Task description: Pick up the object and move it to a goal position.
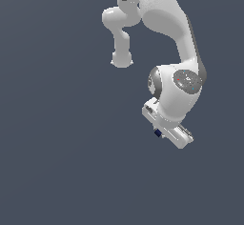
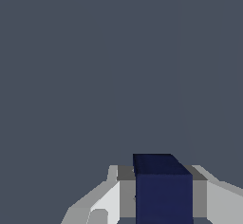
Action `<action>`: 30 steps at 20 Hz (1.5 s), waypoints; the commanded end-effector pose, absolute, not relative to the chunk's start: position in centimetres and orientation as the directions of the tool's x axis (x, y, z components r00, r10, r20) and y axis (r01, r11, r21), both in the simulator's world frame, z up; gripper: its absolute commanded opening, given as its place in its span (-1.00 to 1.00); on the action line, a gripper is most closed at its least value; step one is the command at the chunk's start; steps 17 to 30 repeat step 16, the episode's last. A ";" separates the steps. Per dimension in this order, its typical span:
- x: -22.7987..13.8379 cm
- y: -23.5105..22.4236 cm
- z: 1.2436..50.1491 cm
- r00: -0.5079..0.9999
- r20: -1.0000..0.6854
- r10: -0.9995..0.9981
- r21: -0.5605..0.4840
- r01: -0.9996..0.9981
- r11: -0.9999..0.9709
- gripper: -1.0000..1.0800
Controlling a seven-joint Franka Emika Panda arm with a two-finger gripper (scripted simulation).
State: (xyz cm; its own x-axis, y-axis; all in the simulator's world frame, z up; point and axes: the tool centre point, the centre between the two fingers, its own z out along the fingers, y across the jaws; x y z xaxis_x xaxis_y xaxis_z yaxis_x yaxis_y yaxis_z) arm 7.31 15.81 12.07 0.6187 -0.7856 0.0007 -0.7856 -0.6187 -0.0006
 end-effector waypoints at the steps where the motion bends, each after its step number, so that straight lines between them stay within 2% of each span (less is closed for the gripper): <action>1: 7.8 17.8 13.1 0.617 0.001 -0.787 0.000 -0.787 -0.617 -1.00; 11: 9.0 21.5 15.1 0.617 0.000 -0.787 0.000 -0.787 -0.617 -1.00; 30: 9.2 21.9 15.3 0.617 0.000 -0.787 0.000 -0.787 -0.617 -1.00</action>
